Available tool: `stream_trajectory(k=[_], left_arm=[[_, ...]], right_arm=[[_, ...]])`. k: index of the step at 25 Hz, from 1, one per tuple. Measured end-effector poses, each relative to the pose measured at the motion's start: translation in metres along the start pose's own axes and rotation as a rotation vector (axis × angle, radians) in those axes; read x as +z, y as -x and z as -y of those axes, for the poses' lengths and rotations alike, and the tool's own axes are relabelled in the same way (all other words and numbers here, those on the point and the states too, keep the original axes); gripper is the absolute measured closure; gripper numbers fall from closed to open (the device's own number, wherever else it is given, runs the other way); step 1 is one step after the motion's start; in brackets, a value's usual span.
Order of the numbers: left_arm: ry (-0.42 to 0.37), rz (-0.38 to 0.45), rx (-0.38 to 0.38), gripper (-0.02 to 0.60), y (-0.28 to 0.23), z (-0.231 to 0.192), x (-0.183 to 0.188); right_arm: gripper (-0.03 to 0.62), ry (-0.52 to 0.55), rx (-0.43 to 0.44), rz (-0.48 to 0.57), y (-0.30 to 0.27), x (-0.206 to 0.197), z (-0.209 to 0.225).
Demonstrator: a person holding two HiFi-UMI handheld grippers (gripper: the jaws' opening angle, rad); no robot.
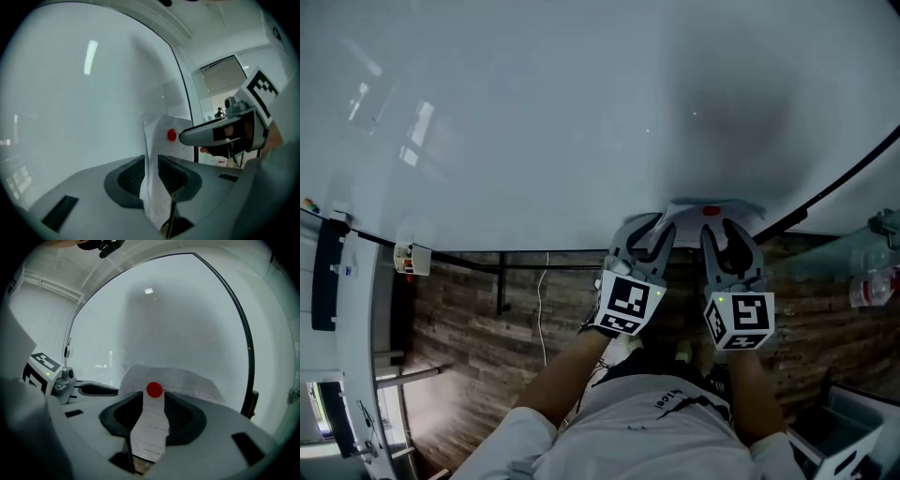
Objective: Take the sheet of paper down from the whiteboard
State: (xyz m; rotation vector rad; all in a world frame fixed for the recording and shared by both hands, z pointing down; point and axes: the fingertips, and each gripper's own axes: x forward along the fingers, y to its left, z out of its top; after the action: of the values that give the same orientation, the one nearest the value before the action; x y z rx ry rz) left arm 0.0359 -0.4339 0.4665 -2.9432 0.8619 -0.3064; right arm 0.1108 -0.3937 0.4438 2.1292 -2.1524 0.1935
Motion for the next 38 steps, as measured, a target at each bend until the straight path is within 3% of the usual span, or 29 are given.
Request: stream_trajectory(k=[23, 28, 38], left_arm=[[-0.041, -0.028, -0.014, 0.518, -0.003, -0.001, -0.007], [-0.053, -0.022, -0.004, 0.568, -0.003, -0.004, -0.005], [-0.007, -0.031, -0.018, 0.569, 0.002, 0.005, -0.002]], right_arm=[[0.451, -0.009, -0.053, 0.007, -0.019, -0.001, -0.004], [0.451, -0.006, -0.081, 0.012, -0.023, -0.001, -0.003], [0.470, -0.017, -0.060, -0.014, -0.022, -0.003, 0.001]])
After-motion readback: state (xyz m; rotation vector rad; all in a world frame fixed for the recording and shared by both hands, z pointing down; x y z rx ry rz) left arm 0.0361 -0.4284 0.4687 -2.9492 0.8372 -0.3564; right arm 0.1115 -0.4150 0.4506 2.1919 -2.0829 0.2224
